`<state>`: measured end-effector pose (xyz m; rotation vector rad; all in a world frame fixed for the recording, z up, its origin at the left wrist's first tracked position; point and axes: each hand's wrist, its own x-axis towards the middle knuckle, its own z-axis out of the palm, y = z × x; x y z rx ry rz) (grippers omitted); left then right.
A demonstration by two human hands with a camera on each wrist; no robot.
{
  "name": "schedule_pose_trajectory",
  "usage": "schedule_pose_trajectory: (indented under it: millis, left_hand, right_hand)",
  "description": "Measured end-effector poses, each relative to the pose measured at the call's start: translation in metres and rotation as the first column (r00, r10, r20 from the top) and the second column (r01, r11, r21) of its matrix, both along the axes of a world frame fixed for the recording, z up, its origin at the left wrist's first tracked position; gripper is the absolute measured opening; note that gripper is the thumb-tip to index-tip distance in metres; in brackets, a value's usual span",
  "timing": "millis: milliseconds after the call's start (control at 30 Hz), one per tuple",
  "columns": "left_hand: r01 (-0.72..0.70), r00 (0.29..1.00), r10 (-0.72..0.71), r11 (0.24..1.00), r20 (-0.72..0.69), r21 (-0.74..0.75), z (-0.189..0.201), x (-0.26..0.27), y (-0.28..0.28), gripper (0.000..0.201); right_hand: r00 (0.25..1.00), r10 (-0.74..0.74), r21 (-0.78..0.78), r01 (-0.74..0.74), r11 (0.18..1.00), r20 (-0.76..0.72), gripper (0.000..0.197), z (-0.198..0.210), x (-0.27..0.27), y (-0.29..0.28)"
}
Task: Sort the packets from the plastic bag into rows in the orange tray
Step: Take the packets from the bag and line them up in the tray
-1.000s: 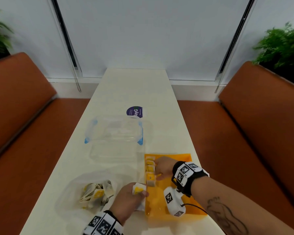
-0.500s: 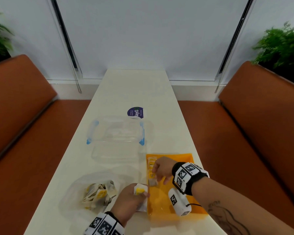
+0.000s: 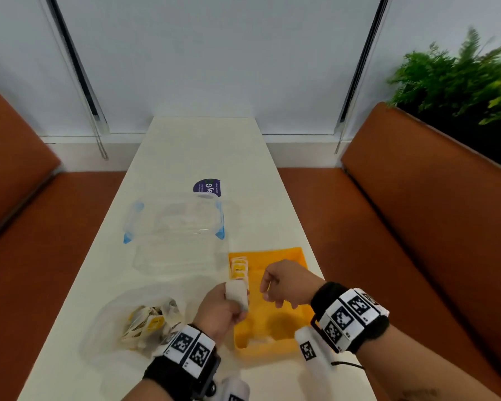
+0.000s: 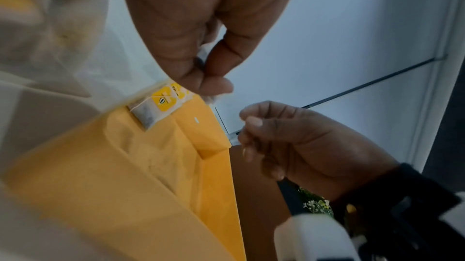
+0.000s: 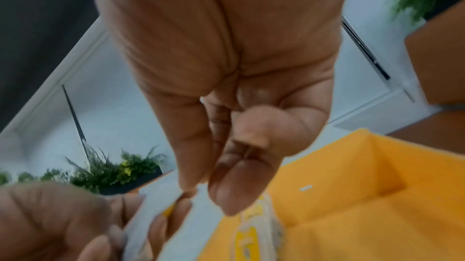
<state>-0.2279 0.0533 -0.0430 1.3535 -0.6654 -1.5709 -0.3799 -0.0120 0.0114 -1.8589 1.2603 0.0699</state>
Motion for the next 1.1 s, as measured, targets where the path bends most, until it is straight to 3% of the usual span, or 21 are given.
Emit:
schedule_pose_trajectory:
  millis: [133,267,367,567,667,833,967,1100]
  left_hand:
    - [0.029,0.993,-0.028,1.0,0.118,-0.004,-0.003,0.001,0.001,0.03]
    - [0.06,0.973,-0.058,0.998,0.223,-0.003,-0.011,-0.001,0.001,0.027]
    - [0.04,0.972,-0.043,0.999,0.231,0.019,-0.015,-0.003,0.005,0.031]
    - [0.031,0.976,-0.035,0.999,0.215,0.022,-0.021,0.003,0.017,0.041]
    - [0.028,0.976,-0.037,0.999,0.214,0.045,-0.03,0.006,0.018,0.044]
    - [-0.007,0.978,0.001,1.0,0.209,0.028,-0.037,0.006,0.018,0.046]
    - [-0.012,0.972,0.011,1.0,0.235,0.003,-0.032,0.005,0.018,0.046]
    - [-0.039,0.964,0.036,0.999,0.263,0.008,-0.038,0.008,0.016,0.04]
  right_hand:
    - [0.995,0.017,-0.02,-0.019,1.0,-0.094,0.004,-0.01,-0.022,0.002]
    - [0.964,0.097,-0.051,-0.113,0.992,-0.246,0.02,-0.021,-0.022,-0.001]
    - [0.863,0.312,0.079,-0.307,0.948,-0.398,0.03,-0.028,-0.007,0.002]
    - [0.731,0.532,0.355,-0.405,0.842,-0.427,0.036,-0.039,0.016,-0.005]
    - [0.775,0.525,0.468,-0.34,0.815,-0.351,0.038,-0.046,0.014,-0.013]
    - [0.89,0.401,0.482,-0.259,0.837,-0.217,0.034,-0.057,0.009,-0.017]
    - [0.956,0.272,0.412,-0.205,0.888,-0.112,0.04,-0.057,0.013,-0.023]
    - [0.923,0.333,0.122,-0.314,0.941,-0.191,0.026,-0.054,0.023,-0.023]
